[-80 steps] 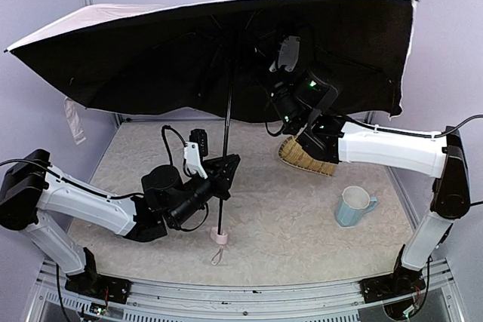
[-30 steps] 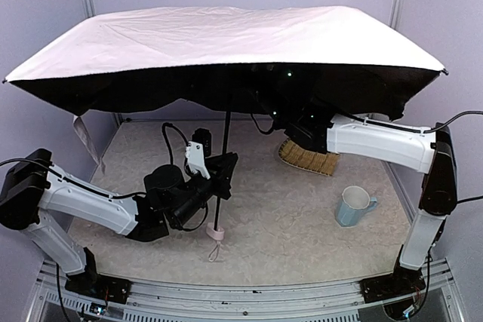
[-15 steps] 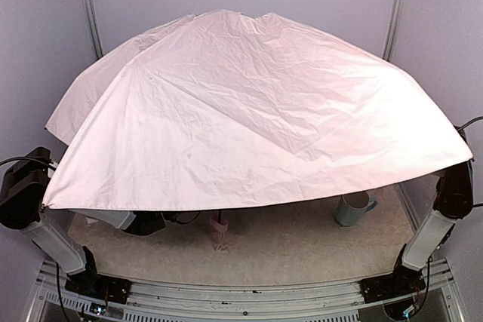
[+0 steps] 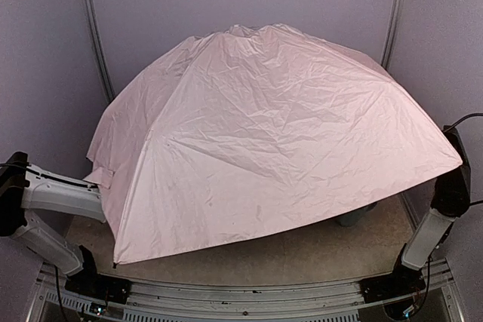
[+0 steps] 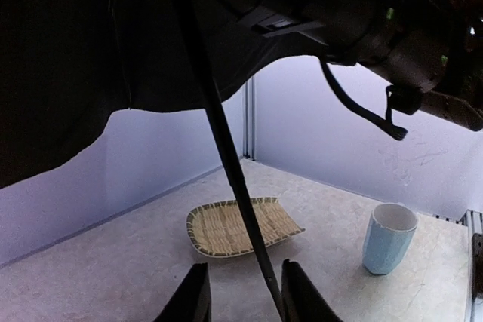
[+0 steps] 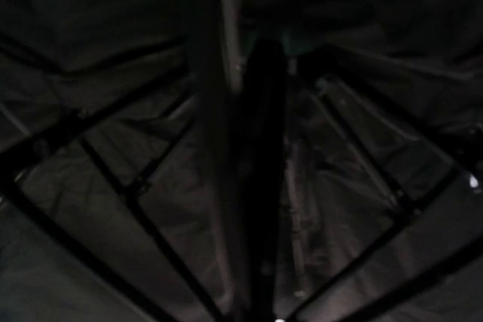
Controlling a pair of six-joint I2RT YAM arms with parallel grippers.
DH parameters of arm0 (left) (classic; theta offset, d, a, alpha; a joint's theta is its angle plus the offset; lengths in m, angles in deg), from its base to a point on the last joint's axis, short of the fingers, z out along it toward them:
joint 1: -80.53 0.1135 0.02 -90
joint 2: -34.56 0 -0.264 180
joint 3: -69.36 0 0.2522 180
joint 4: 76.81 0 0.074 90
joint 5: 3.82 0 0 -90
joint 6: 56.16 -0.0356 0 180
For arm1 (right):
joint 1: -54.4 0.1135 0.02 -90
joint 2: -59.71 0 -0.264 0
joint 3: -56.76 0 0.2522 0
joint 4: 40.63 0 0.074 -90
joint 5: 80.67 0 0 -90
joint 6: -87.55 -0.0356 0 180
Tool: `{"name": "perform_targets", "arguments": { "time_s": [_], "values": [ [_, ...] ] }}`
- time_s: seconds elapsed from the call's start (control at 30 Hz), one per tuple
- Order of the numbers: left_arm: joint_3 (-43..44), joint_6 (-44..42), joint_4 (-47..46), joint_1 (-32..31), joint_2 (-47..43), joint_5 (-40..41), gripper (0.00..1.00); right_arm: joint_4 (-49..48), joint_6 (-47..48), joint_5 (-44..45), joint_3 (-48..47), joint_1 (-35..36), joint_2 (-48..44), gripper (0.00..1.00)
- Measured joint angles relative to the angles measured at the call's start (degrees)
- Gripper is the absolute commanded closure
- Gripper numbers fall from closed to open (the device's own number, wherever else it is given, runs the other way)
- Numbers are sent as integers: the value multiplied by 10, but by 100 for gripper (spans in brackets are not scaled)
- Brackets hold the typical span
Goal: Put away the umbrella
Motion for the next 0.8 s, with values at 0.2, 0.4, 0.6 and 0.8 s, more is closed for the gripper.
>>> {"name": "perform_targets", "arguments": {
  "time_s": [0.2,0.4,0.6,0.8],
  "values": [
    [-40,-29,60,3,-64,2,47,-57,19,18,-37,-29,26,100],
    [-119,10,130,30,-136,18,38,-127,28,56,-83,-77,21,100],
    [-122,159,212,187,-140,57,37,-143,51,77,-70,-114,-31,100],
    [-121,285,242,340,-187,82,33,-136,73,60,-20,-118,-94,100]
  ]
}}
